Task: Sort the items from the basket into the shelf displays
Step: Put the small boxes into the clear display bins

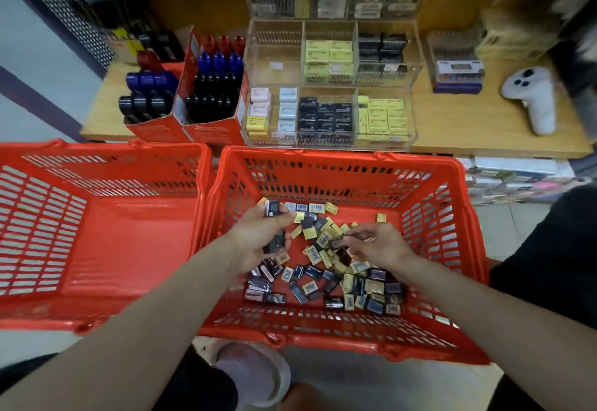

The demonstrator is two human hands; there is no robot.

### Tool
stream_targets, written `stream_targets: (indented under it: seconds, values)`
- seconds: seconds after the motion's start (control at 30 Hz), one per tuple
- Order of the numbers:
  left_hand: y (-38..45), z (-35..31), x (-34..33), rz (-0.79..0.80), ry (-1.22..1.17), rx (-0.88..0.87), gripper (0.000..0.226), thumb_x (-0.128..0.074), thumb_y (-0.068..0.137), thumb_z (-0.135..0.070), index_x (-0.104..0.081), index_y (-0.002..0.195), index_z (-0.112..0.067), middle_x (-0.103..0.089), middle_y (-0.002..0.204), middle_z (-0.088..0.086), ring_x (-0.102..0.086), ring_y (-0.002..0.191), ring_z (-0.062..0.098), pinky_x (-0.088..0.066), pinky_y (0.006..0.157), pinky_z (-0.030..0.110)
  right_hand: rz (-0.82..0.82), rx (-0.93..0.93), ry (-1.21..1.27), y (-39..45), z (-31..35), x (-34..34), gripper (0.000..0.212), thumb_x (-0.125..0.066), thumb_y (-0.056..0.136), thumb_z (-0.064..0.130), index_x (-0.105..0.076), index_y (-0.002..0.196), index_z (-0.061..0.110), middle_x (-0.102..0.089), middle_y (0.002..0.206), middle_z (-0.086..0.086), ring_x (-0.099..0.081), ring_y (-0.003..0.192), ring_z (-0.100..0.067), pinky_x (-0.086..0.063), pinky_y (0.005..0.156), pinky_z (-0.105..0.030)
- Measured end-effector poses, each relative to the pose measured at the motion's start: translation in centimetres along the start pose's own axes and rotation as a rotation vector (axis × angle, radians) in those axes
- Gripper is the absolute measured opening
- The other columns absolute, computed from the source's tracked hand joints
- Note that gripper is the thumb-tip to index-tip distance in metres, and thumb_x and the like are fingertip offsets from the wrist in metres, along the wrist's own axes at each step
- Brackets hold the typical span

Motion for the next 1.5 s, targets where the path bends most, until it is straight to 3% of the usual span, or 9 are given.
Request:
stream_targets:
  seconds: [0.13, 0.27, 0.4, 0.7, 0.83, 1.03, 1.13, 1.23, 1.5]
  values:
    - [-3.5, -2.1, -1.7, 0.088, 0.068, -0.112, 0.019, -0.074, 0.089, -0.022, -0.057, 0.093, -0.017, -0.06, 0.066, -0.006, -0.052, 0.057, 0.01, -0.048, 0.049, 0.021, 0.103, 0.024, 0.491, -3.7, 5.1, 1.1, 0.029, -0.074, 0.083, 0.008, -0.067, 0.111, 0.005, -0.075, 0.091, -0.012, -0.072, 0.08, -0.022, -0.06, 0.07, -0.028]
    - [-5.2, -2.6, -3.6, 0.109, -0.012, -0.134, 0.042, -0.079, 0.083, -0.027, -0.061, 0.117, -0.01, -0.064, 0.081, 0.002, -0.054, 0.057, 0.009, -0.05, 0.055, 0.021, 0.134, 0.152, 0.59, -5.6, 9.2, 1.0, 0.028, -0.077, 0.08, 0.01, -0.069, 0.107, 0.009, -0.076, 0.093, -0.012, -0.074, 0.085, -0.022, -0.058, 0.073, -0.024]
    - [-4.2, -2.8, -4.1, 0.128, -0.162, -0.145, 0.016, -0.076, 0.086, -0.023, -0.069, 0.097, -0.014, -0.062, 0.071, 0.001, -0.054, 0.054, 0.01, -0.048, 0.058, 0.024, 0.126, 0.241, 0.615, -4.7, 9.4, 0.8, 0.041, -0.081, 0.077, 0.016, -0.067, 0.115, 0.013, -0.076, 0.096, -0.009, -0.074, 0.088, -0.018, -0.057, 0.073, -0.023]
    - [2.2, -3.7, -2.0, 0.065, -0.191, -0.081, 0.018, -0.08, 0.08, -0.015, -0.064, 0.088, -0.014, -0.057, 0.066, 0.0, -0.05, 0.052, 0.011, -0.042, 0.046, 0.019, 0.241, 0.413, -1.004, 1.9, -4.1, -5.9, 0.05, -0.067, 0.09, 0.013, -0.055, 0.134, 0.032, -0.03, 0.148, -0.001, -0.038, 0.131, -0.023, -0.046, 0.1, -0.037]
    - [4.0, -3.0, -2.0, 0.089, -0.152, -0.063, 0.008, -0.078, 0.084, -0.02, -0.073, 0.078, -0.022, -0.062, 0.067, -0.003, -0.048, 0.051, 0.011, -0.043, 0.046, 0.021, 0.287, 0.423, -1.28, 4.2, -6.8, -8.6, 0.047, -0.06, 0.092, 0.011, -0.055, 0.137, 0.026, -0.012, 0.16, -0.01, -0.014, 0.146, -0.035, -0.035, 0.11, -0.05]
    - [3.9, -2.9, -2.0, 0.13, -0.064, -0.081, 0.011, -0.073, 0.088, -0.024, -0.066, 0.097, -0.02, -0.063, 0.078, 0.001, -0.05, 0.053, 0.009, -0.041, 0.047, 0.021, 0.202, 0.466, -1.449, 5.0, -7.4, -10.1, 0.042, -0.057, 0.09, 0.009, -0.054, 0.132, 0.009, -0.02, 0.157, -0.017, -0.018, 0.144, -0.034, -0.022, 0.114, -0.05]
    - [2.1, -4.2, -2.3, 0.15, -0.03, -0.102, 0.016, -0.073, 0.089, -0.026, -0.063, 0.098, -0.018, -0.063, 0.089, 0.006, -0.05, 0.055, 0.009, -0.041, 0.049, 0.021, 0.203, 0.398, -1.322, 3.7, -6.2, -8.8, 0.058, -0.059, 0.09, 0.003, -0.037, 0.144, 0.006, -0.037, 0.148, -0.015, -0.042, 0.131, -0.033, -0.039, 0.105, -0.045]
    - [-1.0, -6.6, -3.3, 0.213, 0.0, -0.156, 0.022, -0.068, 0.093, -0.027, -0.06, 0.108, -0.013, -0.073, 0.109, 0.001, -0.048, 0.053, 0.008, -0.041, 0.047, 0.02, 0.139, 0.324, -0.967, 1.6, -2.2, -4.3, 0.035, -0.055, 0.097, 0.008, -0.04, 0.128, 0.015, -0.063, 0.101, -0.005, -0.064, 0.083, -0.022, -0.051, 0.065, -0.035]
    - [-9.4, -14.0, -6.6, 0.281, 0.076, -0.385, 0.017, -0.062, 0.098, -0.024, -0.06, 0.114, -0.019, -0.072, 0.085, 0.003, -0.04, 0.048, 0.011, -0.036, 0.047, 0.024, -0.102, 0.531, -0.199, -8.7, 17.3, 11.2, 0.017, -0.087, 0.071, 0.019, -0.074, 0.08, 0.025, -0.066, 0.064, 0.015, -0.06, 0.062, 0.007, -0.043, 0.061, -0.006]
Point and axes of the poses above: each hand's wrist, its own y-axis towards the middle knuckle, its own x-axis out of the back of the hand, z = x × y, the point moved 7 cm from there along y, towards the middle knuckle
